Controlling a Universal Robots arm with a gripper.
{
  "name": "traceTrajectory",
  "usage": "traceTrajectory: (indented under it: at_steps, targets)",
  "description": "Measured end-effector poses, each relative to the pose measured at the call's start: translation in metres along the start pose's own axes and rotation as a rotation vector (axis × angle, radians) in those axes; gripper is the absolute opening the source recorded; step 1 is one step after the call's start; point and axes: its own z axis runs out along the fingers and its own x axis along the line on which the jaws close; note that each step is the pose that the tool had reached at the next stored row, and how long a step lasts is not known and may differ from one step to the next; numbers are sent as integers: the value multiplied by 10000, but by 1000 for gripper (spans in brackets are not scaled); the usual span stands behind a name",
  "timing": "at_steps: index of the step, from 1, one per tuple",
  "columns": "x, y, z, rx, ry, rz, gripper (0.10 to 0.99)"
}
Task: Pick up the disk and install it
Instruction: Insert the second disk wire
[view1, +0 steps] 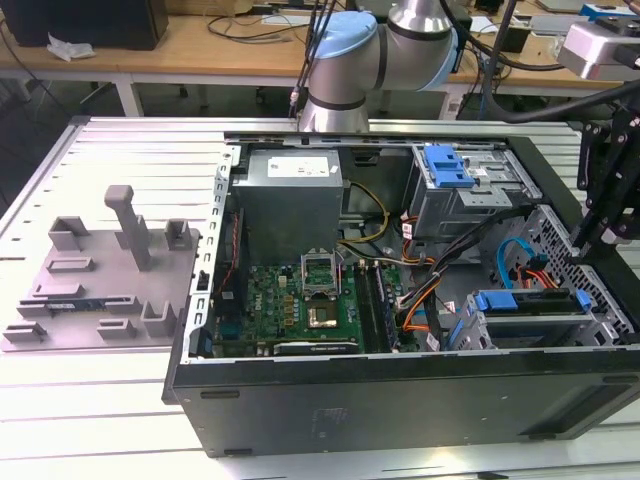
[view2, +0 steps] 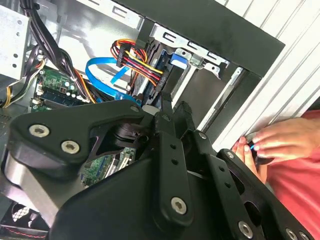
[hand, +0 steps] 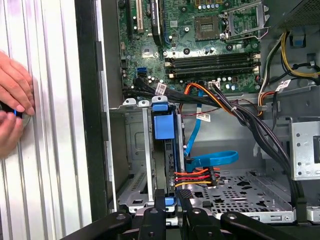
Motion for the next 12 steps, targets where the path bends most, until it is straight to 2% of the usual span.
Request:
traceTrajectory:
  at_steps: [2,7,9,12]
  targets:
    - [-15,1,-1,1,27,-1,243]
    - [-184,13,-18,-9,445,-10,243]
    - [-222,16,-20,-59,633,-36,243]
    - [-247,19,-13,-121,843,-79,255]
